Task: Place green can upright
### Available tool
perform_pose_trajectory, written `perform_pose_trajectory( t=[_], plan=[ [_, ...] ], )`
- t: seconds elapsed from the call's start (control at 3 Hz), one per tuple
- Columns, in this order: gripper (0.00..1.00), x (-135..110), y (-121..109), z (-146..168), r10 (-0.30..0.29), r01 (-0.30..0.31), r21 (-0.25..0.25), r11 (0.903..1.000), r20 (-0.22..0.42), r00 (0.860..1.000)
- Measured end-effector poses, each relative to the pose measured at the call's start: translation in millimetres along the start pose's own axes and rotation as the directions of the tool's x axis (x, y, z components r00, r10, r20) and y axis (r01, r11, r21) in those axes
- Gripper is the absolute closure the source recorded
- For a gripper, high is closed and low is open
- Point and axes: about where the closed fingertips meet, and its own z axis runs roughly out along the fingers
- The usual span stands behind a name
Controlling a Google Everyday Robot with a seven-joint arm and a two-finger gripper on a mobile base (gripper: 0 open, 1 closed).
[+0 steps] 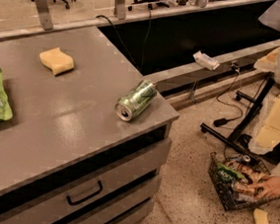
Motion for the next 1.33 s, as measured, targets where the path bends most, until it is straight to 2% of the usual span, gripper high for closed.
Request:
perform_pose_trajectory(
  t=[0.33, 0.67, 1.0, 1.33],
  plan=[
    [0.0, 0, 0, 0, 0.0, 0.0, 0.0, 1.0, 0.0, 1.0],
    [0.0, -20, -15, 7, -0.115, 0.115, 0.02, 0.9931, -0.002, 0.993],
    [0.0, -58, -41, 21, -0.331, 0.33, 0.044, 0.943, 0.012, 0.944],
    [0.0, -100, -53, 38, -0.555, 0.552, 0.067, 0.831, 0.024, 0.832]
  ],
)
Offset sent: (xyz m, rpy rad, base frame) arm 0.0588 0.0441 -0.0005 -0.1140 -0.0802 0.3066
